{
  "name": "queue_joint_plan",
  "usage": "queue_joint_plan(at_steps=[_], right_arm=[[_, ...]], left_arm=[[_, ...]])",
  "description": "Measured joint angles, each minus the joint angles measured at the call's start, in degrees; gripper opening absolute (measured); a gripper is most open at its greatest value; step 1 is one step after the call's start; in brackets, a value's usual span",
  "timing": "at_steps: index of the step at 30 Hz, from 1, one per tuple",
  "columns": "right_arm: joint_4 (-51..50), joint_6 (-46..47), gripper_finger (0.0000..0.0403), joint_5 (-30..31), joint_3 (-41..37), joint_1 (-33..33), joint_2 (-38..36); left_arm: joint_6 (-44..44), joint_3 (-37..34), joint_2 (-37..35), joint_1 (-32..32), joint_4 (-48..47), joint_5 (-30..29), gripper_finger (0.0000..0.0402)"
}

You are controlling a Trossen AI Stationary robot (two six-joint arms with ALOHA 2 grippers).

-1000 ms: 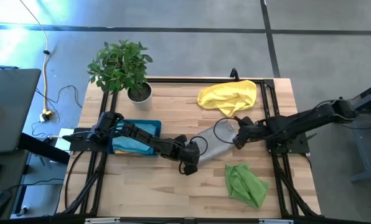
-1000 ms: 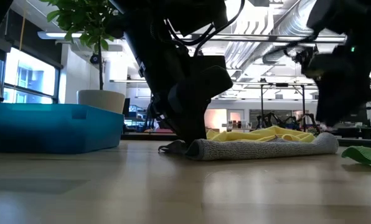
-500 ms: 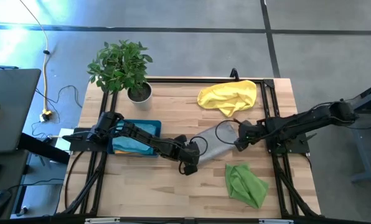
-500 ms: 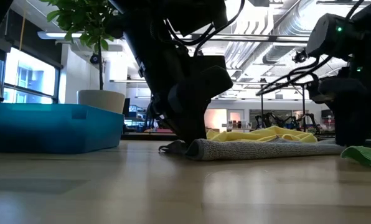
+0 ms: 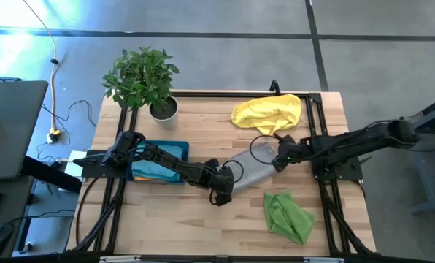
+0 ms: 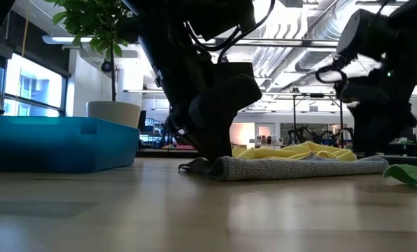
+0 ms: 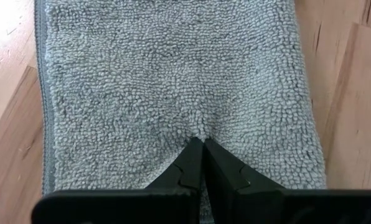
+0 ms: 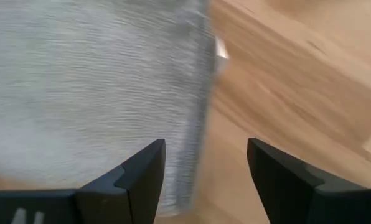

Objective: Fold microfiber towels
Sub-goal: Fold the gray towel on the table

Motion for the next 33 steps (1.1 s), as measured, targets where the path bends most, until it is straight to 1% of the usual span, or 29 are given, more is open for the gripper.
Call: queue_joint_plan(at_steps=[2, 7, 12, 14, 17, 22, 25, 27, 29, 33], right_arm=[[1.99, 0.53, 0.0220, 0.08, -1.22, -0.42, 0.84], [15.82, 1.71, 0.0220, -1.73, -4.94, 0.34, 4.92], [18.70, 2.11, 0.0219, -0.39, -4.84, 1.22, 9.00], [19.26, 2.95, 0.0210, 0.76, -4.84, 1.99, 9.69], [19.56, 3.06, 0.0178, 2.49, -4.97, 3.22, 9.82], [19.41, 3.11, 0.0093, 4.12, -5.17, 4.30, 10.00], [19.33, 3.29, 0.0040, 4.66, -5.23, 4.35, 10.06], [19.57, 3.25, 0.0013, 4.58, -5.23, 4.37, 10.08], [19.55, 2.97, 0.0006, 4.47, -5.23, 4.37, 10.08], [19.04, 3.32, 0.0005, 4.45, -5.16, 4.39, 10.06]], left_arm=[[0.00, 0.00, 0.00, 0.02, 0.29, -0.02, 0.0005], [0.01, 0.02, 0.08, 0.04, 1.21, -0.20, 0.0005], [0.25, 0.00, 0.07, 0.04, 1.42, -0.28, 0.0005], [0.53, 0.00, 0.07, 0.04, 1.46, -0.33, 0.0005], [0.66, -0.02, 0.07, 0.08, 1.95, -0.41, 0.0005], [0.65, -0.02, 0.15, 0.07, 2.64, -1.15, 0.0005], [0.67, 0.27, 0.32, 0.00, 3.16, -3.21, 0.0005], [1.08, 0.90, 0.49, -0.30, 2.82, -4.44, 0.0005], [1.11, 1.67, 0.62, -0.55, 2.43, -5.21, 0.0005], [1.13, 3.39, 0.63, -0.63, 0.67, -7.75, 0.0005]])
